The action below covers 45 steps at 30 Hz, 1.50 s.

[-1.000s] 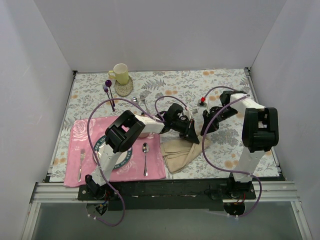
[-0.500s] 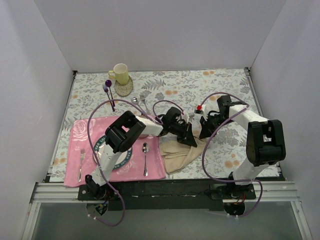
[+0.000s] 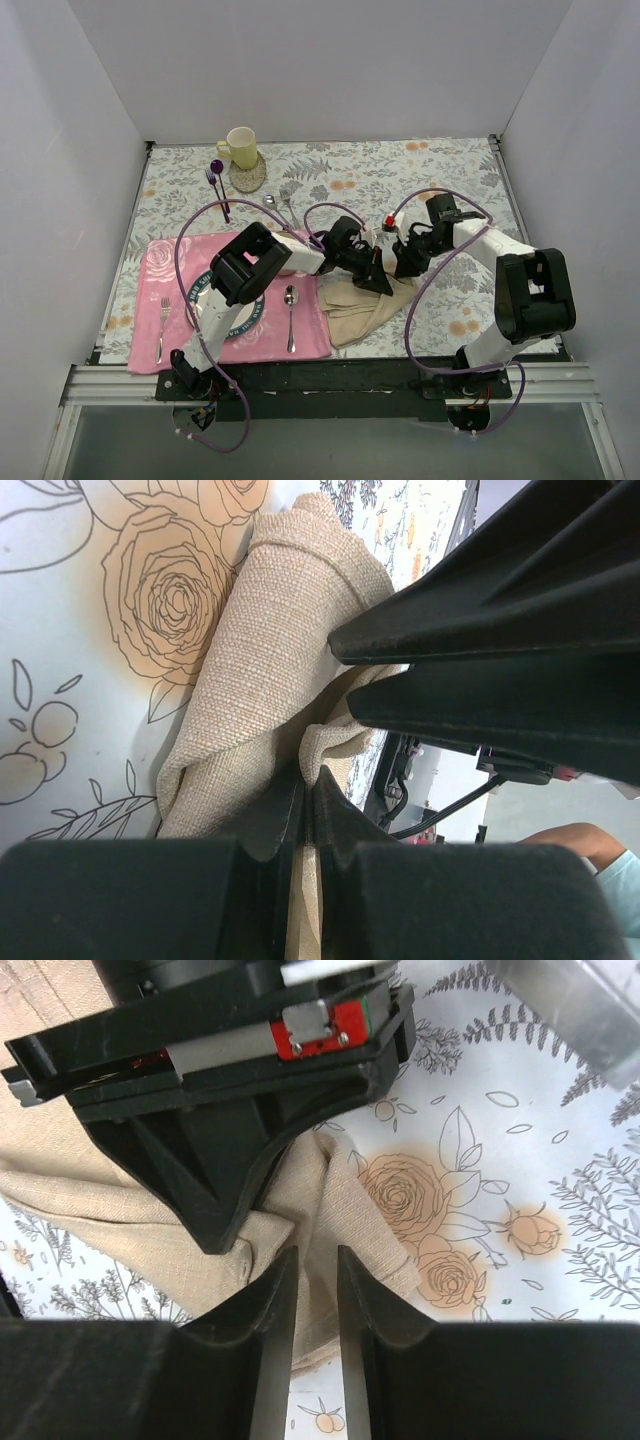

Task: Fold the napkin into a case and place the utensils inside
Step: Stuff the top corner of the smaller-rectangle-folded napkin into the folded napkin.

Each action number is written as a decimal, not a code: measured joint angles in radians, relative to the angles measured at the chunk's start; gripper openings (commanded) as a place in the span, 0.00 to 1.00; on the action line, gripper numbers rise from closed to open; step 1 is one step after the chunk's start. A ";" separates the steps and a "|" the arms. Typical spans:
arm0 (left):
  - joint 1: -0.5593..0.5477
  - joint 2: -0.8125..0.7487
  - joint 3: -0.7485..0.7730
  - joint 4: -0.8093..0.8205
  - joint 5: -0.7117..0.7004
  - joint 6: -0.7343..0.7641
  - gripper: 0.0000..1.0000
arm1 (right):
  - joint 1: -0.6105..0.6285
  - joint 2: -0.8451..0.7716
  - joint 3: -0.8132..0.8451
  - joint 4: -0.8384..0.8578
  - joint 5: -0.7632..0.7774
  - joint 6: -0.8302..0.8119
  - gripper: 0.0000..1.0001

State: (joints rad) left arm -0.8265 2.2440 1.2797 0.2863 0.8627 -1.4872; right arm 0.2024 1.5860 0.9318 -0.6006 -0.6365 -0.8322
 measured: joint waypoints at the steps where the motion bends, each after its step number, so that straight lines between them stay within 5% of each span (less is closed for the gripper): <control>1: 0.000 0.000 0.000 0.000 0.000 -0.001 0.00 | 0.006 -0.005 -0.001 0.009 0.008 0.003 0.31; 12: 0.000 0.000 0.000 -0.001 0.000 -0.002 0.00 | 0.087 -0.057 -0.069 0.085 0.111 0.016 0.43; 20: 0.000 0.000 0.000 -0.001 0.000 -0.003 0.00 | 0.116 -0.094 -0.124 0.158 0.195 0.025 0.29; 24: 0.000 0.001 0.000 -0.001 0.000 -0.005 0.00 | 0.126 -0.101 -0.137 0.179 0.231 0.025 0.01; 45: 0.017 0.001 0.029 -0.047 0.008 -0.040 0.00 | 0.126 -0.180 -0.098 0.138 0.205 0.012 0.01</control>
State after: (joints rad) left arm -0.8097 2.2448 1.3083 0.2394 0.8711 -1.5269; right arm 0.3286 1.4059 0.8341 -0.4622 -0.4313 -0.8200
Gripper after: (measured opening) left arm 0.025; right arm 0.022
